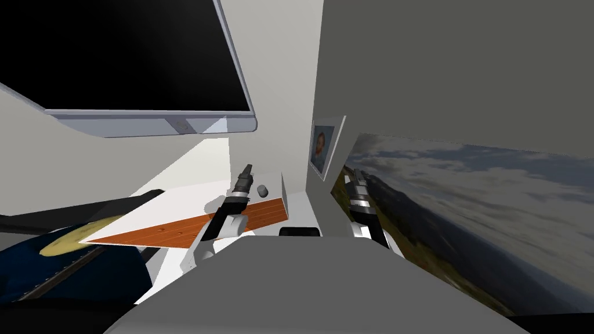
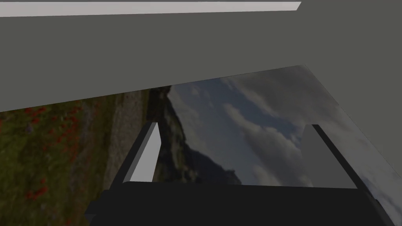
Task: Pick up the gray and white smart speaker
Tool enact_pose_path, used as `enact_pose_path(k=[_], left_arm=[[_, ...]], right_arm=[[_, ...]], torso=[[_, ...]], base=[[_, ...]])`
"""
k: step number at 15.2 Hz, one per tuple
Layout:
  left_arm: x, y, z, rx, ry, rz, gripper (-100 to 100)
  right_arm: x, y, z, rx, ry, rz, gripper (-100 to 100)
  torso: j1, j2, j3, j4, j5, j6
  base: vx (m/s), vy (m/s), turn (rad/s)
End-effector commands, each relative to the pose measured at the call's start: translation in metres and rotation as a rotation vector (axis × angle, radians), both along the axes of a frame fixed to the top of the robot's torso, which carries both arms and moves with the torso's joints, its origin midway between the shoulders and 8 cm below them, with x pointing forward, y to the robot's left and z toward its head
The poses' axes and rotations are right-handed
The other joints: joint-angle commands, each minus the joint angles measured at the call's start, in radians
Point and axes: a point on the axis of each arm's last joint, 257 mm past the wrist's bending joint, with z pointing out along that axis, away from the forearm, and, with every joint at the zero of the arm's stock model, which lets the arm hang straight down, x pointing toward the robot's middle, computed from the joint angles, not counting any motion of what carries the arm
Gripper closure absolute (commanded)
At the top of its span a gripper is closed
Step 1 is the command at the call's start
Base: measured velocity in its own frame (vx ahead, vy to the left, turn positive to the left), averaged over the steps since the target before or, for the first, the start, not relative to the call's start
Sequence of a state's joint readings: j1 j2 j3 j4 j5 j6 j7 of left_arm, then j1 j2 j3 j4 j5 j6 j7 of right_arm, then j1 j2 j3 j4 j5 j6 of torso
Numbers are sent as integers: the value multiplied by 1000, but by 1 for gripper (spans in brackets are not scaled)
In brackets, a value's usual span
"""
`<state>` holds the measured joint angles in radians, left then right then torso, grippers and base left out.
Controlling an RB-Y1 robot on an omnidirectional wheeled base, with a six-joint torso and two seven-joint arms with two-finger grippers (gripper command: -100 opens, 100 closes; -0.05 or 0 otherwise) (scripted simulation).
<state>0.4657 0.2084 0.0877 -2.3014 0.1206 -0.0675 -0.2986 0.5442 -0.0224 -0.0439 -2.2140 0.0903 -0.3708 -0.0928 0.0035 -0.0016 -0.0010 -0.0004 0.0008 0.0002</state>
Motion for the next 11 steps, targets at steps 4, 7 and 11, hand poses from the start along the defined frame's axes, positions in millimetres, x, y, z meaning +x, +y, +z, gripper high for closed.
enact_pose_path(k=[4,7,11], left_arm=[[8,13,-22,35,96,35,-100],[12,24,-37,60,157,59,-100],[18,45,-59,111,251,105,-100]], right_arm=[[0,0,0,0,0,0,0],[0,0,0,0,0,0,0],[0,0,0,0,0,0,0]], torso=[[0,0,0,0,0,0],[0,0,0,0,0,0],[-1,0,0,0,0,0]], base=[[7,35,-92],[6,35,-134],[7,32,-135]])
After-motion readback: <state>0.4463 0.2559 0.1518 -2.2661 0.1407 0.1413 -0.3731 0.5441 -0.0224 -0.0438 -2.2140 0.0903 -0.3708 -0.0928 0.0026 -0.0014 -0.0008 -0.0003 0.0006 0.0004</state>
